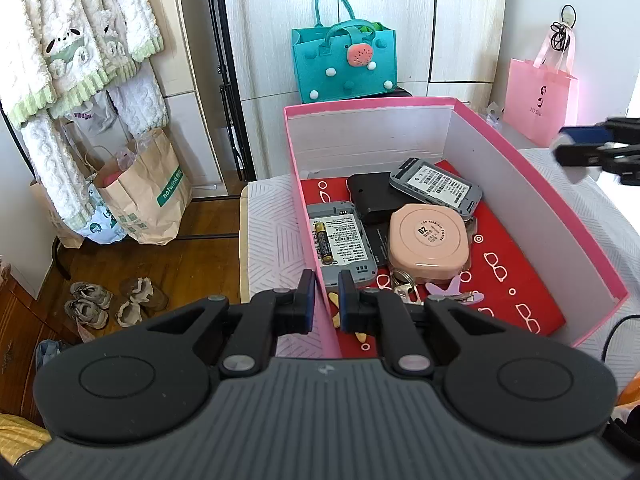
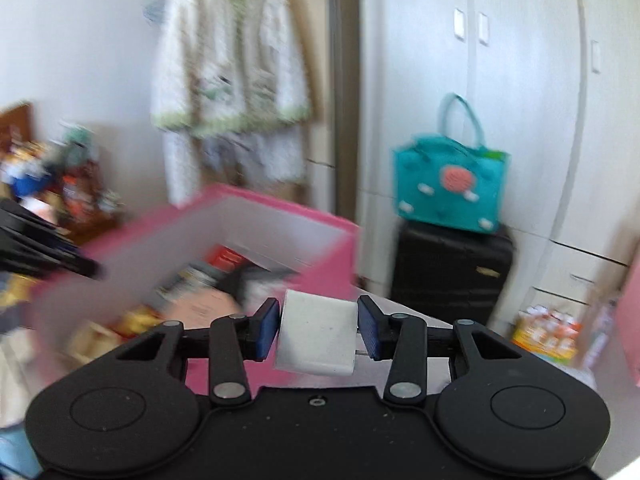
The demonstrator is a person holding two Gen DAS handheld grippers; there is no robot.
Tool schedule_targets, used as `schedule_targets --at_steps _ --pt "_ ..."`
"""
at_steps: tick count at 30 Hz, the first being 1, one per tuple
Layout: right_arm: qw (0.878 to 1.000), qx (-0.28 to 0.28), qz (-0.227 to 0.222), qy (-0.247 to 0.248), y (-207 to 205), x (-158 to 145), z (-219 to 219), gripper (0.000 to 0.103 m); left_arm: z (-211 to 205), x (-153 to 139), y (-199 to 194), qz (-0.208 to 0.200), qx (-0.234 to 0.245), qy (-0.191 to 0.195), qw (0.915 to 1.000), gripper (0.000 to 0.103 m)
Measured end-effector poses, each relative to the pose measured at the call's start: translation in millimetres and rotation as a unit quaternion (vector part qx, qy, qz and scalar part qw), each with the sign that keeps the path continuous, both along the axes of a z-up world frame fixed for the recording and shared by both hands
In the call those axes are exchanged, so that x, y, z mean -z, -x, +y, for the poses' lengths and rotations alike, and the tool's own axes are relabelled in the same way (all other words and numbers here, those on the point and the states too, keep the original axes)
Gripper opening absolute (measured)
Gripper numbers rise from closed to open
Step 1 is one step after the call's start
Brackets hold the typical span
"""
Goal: Organize rigid objects
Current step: 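Carry the white charger into the box and open the right gripper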
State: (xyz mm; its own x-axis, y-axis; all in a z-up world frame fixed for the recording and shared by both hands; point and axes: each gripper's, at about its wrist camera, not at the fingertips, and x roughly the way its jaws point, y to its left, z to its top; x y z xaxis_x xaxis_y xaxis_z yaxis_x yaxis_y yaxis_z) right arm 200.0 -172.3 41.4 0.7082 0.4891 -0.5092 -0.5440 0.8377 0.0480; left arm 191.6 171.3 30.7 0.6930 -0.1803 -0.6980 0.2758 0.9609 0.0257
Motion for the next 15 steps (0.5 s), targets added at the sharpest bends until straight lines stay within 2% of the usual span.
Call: schedule_targets --at_steps 4,6,9,12,13,15 --pt "0.996 -0.073 0.020 -0.042 14.7 -15.6 17.9 0.048 -0.3 0.2 -0.1 0.000 0.000 0.000 1.0000 0.010" --pt "0.993 -0.101 0.037 -0.045 14.1 -13.2 30.8 0.048 -0.2 -0.2 -0.3 0.000 0.000 0.001 1.0000 0.010" --pt "0.990 -0.126 0.052 -0.024 16.5 -4.4 52.3 0.048 0.9 0.1 -1.4 0.001 0.001 0.004 1.0000 0.010" --pt "0.991 -0.120 0.061 0.003 13.7 3.9 65.7 0.048 0.3 0.2 -1.9 0.003 0.004 -0.001 1.0000 0.010" --pt "0.992 -0.114 0.058 0.012 13.8 4.8 69.9 0.044 -0.4 0.4 -2.3 0.004 0.005 -0.004 1.0000 0.010" --pt "0.993 -0.106 0.035 0.045 16.0 3.9 78.5 0.044 -0.5 1.2 -2.3 0.005 0.005 -0.005 1.0000 0.010"
